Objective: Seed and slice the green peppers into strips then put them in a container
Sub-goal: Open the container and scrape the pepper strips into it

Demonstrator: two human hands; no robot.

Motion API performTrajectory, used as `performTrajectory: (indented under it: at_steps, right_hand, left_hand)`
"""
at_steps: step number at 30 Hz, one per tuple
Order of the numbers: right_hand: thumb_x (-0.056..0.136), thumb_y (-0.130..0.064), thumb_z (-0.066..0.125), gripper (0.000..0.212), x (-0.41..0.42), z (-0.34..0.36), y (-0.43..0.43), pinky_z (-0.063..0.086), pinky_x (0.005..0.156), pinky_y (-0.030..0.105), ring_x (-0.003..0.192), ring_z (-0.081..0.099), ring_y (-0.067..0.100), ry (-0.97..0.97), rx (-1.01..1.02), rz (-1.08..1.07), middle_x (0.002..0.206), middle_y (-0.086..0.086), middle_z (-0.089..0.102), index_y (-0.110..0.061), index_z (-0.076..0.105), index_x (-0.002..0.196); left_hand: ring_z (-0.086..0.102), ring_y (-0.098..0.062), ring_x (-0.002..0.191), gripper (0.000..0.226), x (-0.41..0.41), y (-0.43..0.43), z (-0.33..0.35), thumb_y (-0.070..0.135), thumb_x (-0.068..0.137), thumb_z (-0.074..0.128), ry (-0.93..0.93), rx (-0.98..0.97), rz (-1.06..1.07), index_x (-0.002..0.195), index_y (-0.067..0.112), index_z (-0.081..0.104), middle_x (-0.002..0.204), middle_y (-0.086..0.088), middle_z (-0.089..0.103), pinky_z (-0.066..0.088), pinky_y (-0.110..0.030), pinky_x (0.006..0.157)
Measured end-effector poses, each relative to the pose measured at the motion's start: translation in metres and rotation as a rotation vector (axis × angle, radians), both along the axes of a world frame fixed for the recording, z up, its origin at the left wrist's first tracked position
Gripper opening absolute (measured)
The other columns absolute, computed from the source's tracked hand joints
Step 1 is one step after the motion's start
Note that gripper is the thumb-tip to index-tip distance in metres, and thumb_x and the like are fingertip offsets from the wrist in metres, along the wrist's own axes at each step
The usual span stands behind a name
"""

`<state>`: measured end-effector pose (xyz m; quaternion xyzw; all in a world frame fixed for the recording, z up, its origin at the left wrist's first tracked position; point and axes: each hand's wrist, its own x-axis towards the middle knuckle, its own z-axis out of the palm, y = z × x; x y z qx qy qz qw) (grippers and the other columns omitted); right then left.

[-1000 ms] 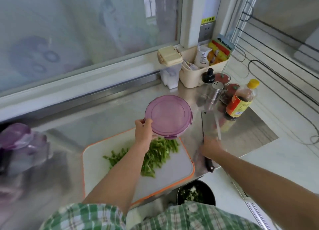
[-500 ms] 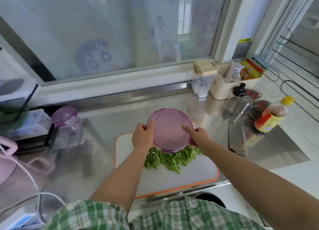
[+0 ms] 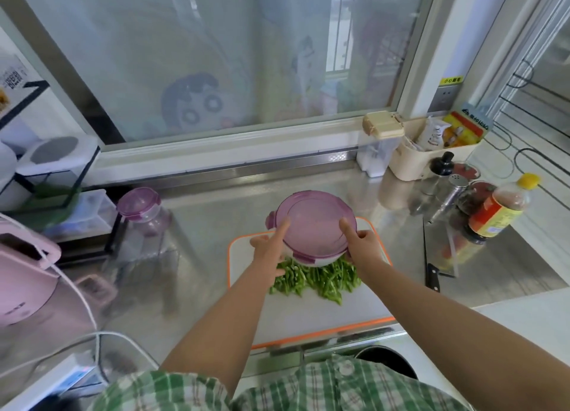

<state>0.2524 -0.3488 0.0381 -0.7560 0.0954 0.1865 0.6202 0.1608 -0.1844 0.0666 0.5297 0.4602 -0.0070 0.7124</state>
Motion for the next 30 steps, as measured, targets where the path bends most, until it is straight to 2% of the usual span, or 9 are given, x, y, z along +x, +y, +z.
performTrajectory:
  at_steps: [2,5,9,12,15,17,21,24,30]
  right_hand:
    - [0.081,-0.052,0.069,0.051,-0.005,0.002,0.002,0.029,0.048,0.028,0.049,0.036,0.018,0.022,0.025,-0.034,0.058,0.000,0.037,-0.018,0.034,0.068]
    - [0.077,-0.052,0.072,0.053,-0.011,0.002,0.005,0.028,0.048,0.029,0.049,0.034,0.017,0.018,0.036,-0.060,0.057,-0.002,0.035,-0.018,0.033,0.066]
    - [0.078,-0.052,0.072,0.052,-0.016,0.005,0.007,0.030,0.047,0.028,0.048,0.035,0.016,-0.012,-0.007,-0.050,0.059,-0.001,0.037,-0.018,0.035,0.068]
    - [0.084,-0.054,0.062,0.049,-0.013,0.017,0.007,0.031,0.048,0.024,0.045,0.038,0.020,-0.067,0.003,0.042,0.055,0.006,0.038,-0.017,0.038,0.064]
    - [0.089,-0.049,0.059,0.053,-0.005,0.025,0.007,0.020,0.054,0.030,0.053,0.026,0.017,-0.174,-0.078,0.137,0.053,-0.004,0.026,-0.023,0.029,0.054]
    - [0.087,-0.051,0.061,0.054,-0.005,0.024,0.005,0.023,0.054,0.032,0.052,0.031,0.016,-0.186,-0.200,0.177,0.051,-0.006,0.030,-0.022,0.032,0.053]
    - [0.082,-0.054,0.067,0.044,-0.011,0.021,0.004,0.037,0.066,0.032,0.069,0.050,0.020,-0.158,-0.255,0.092,0.070,0.000,0.051,-0.014,0.048,0.077]
    - [0.078,-0.058,0.068,0.047,-0.015,0.020,0.003,0.044,0.072,0.037,0.074,0.057,0.025,-0.200,-0.263,0.049,0.074,0.004,0.058,-0.015,0.049,0.079]
    - [0.087,-0.059,0.055,0.047,-0.007,0.035,0.010,0.045,0.077,0.033,0.087,0.060,0.022,-0.202,-0.252,0.217,0.095,0.003,0.064,-0.015,0.058,0.102]
  left_hand:
    - [0.055,-0.035,0.116,0.087,-0.003,-0.011,0.000,0.058,0.074,0.076,-0.007,-0.084,-0.101,0.138,0.021,0.030,0.135,-0.013,0.046,0.052,-0.051,0.082]
    - [0.060,-0.029,0.099,0.082,-0.003,-0.020,-0.006,0.041,0.078,0.079,-0.101,-0.127,-0.043,0.138,0.015,0.030,0.130,-0.016,0.046,0.061,-0.047,0.071]
    - [0.062,-0.029,0.093,0.079,-0.009,-0.016,-0.011,0.039,0.079,0.079,-0.135,-0.147,-0.009,0.139,0.016,0.034,0.133,-0.016,0.048,0.061,-0.046,0.068]
    - [0.064,-0.029,0.092,0.063,-0.018,-0.005,-0.010,0.036,0.080,0.076,-0.121,-0.088,-0.067,0.132,0.018,0.045,0.124,-0.010,0.055,0.061,-0.046,0.071]
    - [0.062,-0.024,0.091,0.046,-0.026,0.007,-0.010,0.032,0.082,0.073,-0.083,0.025,-0.221,0.122,0.022,0.054,0.117,-0.009,0.061,0.058,-0.043,0.076]
    - [0.061,-0.023,0.089,0.038,-0.029,0.011,-0.009,0.032,0.082,0.073,-0.076,0.065,-0.273,0.116,0.024,0.058,0.113,-0.008,0.064,0.058,-0.044,0.080]
    - [0.058,-0.024,0.093,0.034,-0.030,0.009,-0.007,0.037,0.084,0.071,-0.069,0.038,-0.269,0.113,0.024,0.059,0.110,-0.007,0.063,0.055,-0.041,0.078]
    - [0.058,-0.026,0.097,0.042,-0.029,0.006,-0.007,0.037,0.083,0.072,-0.079,0.037,-0.219,0.118,0.022,0.055,0.117,-0.008,0.062,0.052,-0.037,0.075]
    - [0.062,-0.019,0.091,0.042,-0.030,0.016,-0.005,0.040,0.070,0.079,-0.095,0.128,-0.284,0.107,0.028,0.064,0.109,-0.002,0.068,0.049,-0.033,0.077]
